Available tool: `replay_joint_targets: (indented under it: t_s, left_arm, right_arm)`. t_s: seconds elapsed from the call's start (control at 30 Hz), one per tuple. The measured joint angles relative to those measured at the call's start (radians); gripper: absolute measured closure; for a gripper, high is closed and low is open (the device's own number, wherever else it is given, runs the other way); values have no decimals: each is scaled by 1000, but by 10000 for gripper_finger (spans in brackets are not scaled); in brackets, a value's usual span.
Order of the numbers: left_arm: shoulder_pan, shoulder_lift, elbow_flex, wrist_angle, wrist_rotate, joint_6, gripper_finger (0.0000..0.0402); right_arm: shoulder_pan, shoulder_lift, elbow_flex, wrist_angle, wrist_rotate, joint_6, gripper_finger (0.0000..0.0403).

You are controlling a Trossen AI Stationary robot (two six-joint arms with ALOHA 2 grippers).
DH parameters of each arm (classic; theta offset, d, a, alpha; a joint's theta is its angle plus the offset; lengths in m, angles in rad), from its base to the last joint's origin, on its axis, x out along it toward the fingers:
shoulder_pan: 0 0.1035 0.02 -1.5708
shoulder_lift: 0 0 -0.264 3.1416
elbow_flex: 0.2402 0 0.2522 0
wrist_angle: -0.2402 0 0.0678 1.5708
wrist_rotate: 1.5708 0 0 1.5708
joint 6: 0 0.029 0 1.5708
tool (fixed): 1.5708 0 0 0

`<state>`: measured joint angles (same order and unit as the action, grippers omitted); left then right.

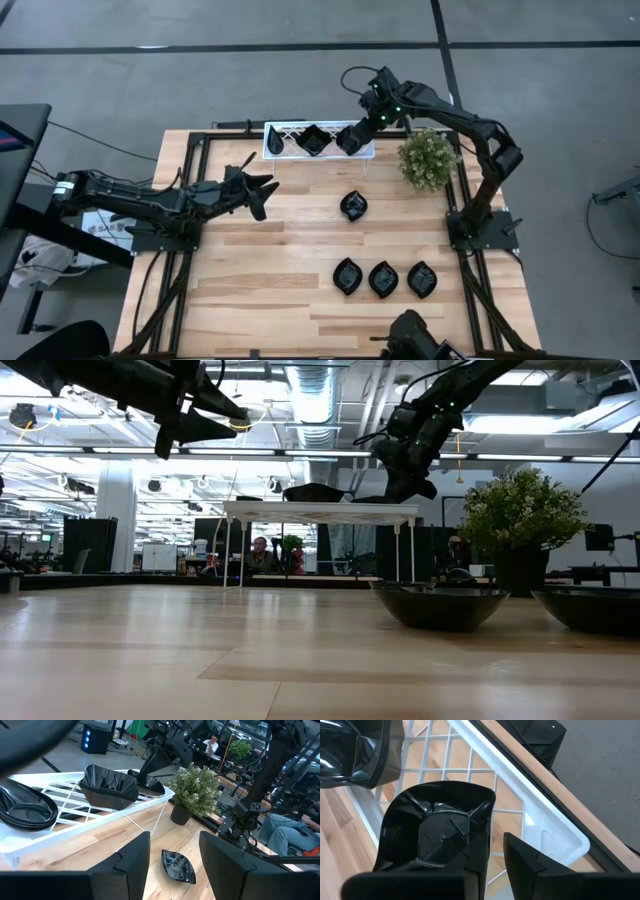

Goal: Pick & Place Mini shaped plates
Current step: Stack the leaf-shaped plate on top of the leaf-shaped plate on the shelf

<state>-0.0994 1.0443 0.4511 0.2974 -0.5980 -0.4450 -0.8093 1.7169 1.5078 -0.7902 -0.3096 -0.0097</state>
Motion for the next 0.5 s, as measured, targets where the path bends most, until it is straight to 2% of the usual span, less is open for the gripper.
replay_joint_targets:
  t_s: [0.5]
  left_arm:
    - [0, 0, 0, 0, 0, 12, 229]
  right_arm:
    - [-5, -154, 0, 5, 11, -1, 347]
